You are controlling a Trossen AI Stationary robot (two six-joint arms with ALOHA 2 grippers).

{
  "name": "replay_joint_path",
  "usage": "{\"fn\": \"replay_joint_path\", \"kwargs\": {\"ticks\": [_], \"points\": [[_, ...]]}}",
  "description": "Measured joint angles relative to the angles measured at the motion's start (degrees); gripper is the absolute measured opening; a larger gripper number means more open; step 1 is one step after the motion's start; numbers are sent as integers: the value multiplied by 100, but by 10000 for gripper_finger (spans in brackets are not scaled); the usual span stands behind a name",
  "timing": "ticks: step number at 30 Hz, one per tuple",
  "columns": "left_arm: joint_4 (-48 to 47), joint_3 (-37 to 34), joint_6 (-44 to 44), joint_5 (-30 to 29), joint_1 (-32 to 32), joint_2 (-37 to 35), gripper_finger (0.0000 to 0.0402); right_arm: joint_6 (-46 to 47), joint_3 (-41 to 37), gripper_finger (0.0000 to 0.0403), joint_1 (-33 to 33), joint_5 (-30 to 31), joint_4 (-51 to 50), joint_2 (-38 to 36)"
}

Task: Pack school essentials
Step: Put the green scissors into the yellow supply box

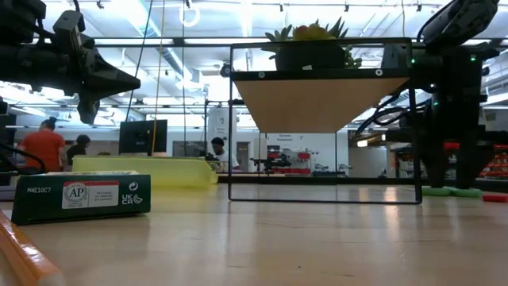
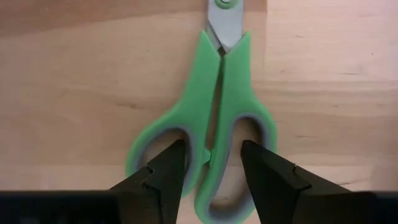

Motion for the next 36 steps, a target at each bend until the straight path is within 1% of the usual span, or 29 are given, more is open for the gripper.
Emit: {"fn": "replay_joint_path", "kwargs": {"ticks": [4,7,10,14,20,24,27,30,36], "points": [[0,0,-25,2,0,1,33,-241,-7,132,2,-202,-431,-32],[0,1,-39,0,-1,2,29,-483,-7,112,2,-224,-425,-32],[0,0,-42,0,0,2,25,-597,-12,102,2,-234,-399,-30],[0,0,-42,1,0,2,24,-566,-90,99,2,-262,-268,-53],[0,1,92,0,0,0,31,-594,-80,98,0,-264,-305,-86],[4,13,124,0,0,1,30,-601,-99,97,0,-261,-319,-286],[-18,82,306,0,0,2,28,-614,-125,97,0,-274,-500,-423],[17,176,485,0,0,0,35,-628,-123,96,0,-257,-508,-508],[5,218,459,-17,3,0,48,-635,-111,96,2,-161,-488,-772]]}}
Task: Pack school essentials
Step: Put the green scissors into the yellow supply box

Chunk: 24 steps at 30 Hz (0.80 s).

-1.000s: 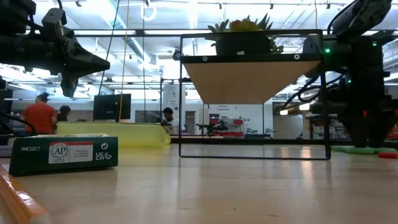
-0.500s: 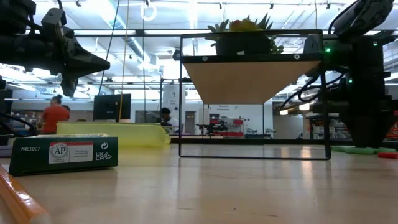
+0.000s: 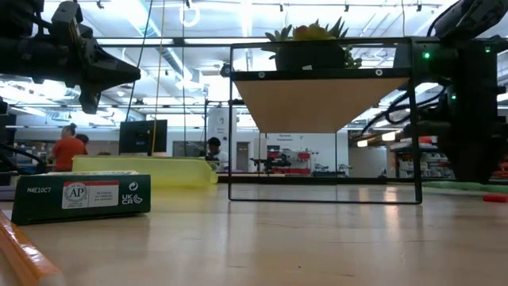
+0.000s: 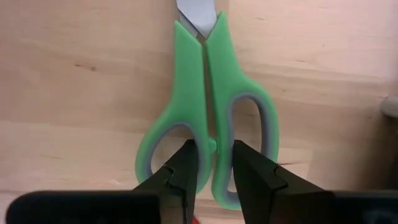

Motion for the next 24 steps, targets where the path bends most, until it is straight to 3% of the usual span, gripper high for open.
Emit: {"fn": "replay_joint_path", "kwargs": {"ticks": [8,15,24], "points": [[133,9,-73,0,0,0,62,194,105,96,0,310,-245,-631],[289,11,-504,1,-1,0,74,111,747,96,-2,1170,-673,-1110],[602,15,-1361,0,-1,2,63,-344,1684,96,-13,1803,-1081,-1264]]}}
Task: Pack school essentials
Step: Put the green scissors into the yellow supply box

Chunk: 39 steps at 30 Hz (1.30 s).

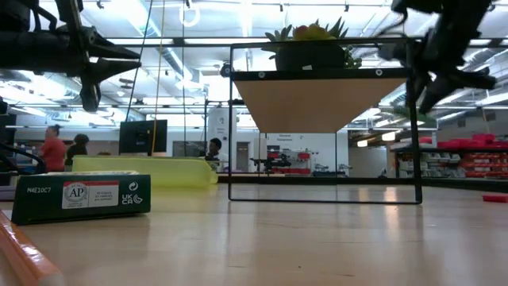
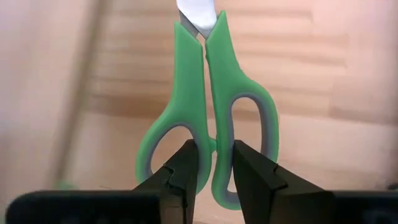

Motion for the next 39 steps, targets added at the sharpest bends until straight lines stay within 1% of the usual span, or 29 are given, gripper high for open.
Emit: {"fn": "replay_joint_path", "kwargs": {"ticks": [4,10,17,23,26,30,35,39], "points": [[190,7,4,-45,0,0,65,-295,517,96,-2,286,-49,-2],[210,6,2,-63,2,0,82,-839,1291,96,-121,597,-124,-2],[210,7,4,-63,2,0,93,-1614,2011,97,-197,664,94,197],[194,49,6,-63,2,0,93,-2176,2361,97,-197,642,705,580],[139,173,266,-66,2,0,92,-2468,2605,97,-197,536,859,910],[-176,365,459,-66,2,1,95,-2907,3089,97,-296,314,899,1438],[-742,599,461,-66,1,2,96,-3607,3781,97,-524,-271,995,2180],[-811,687,428,-66,2,2,96,-4110,4372,97,-708,-774,1097,2752]]}}
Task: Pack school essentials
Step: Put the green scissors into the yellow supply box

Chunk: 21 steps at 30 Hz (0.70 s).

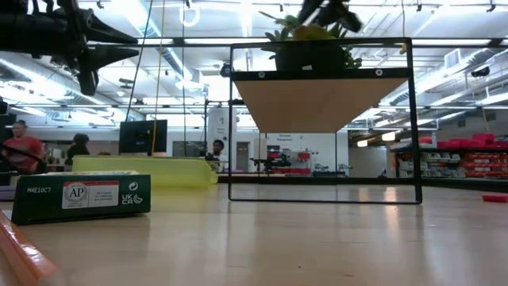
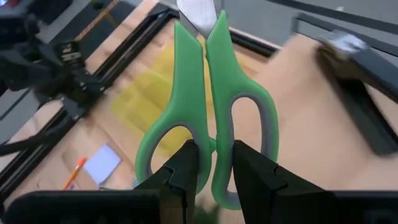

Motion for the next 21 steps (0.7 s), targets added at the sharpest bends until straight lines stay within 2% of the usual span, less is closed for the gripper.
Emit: {"fn": "replay_joint_path", "kwargs": {"ticks": [5,12,17,21], "points": [[-34,85,-210,-40,0,212,102,-464,738,97,-127,-316,11,647],[24,423,-224,-42,0,1153,104,-927,1326,97,-305,-902,40,1256],[727,529,-135,-9,13,1832,122,-1020,1379,97,-448,-1420,368,1366],[1358,620,-96,324,273,2433,139,-1042,1383,97,-557,-1625,597,1363]]}}
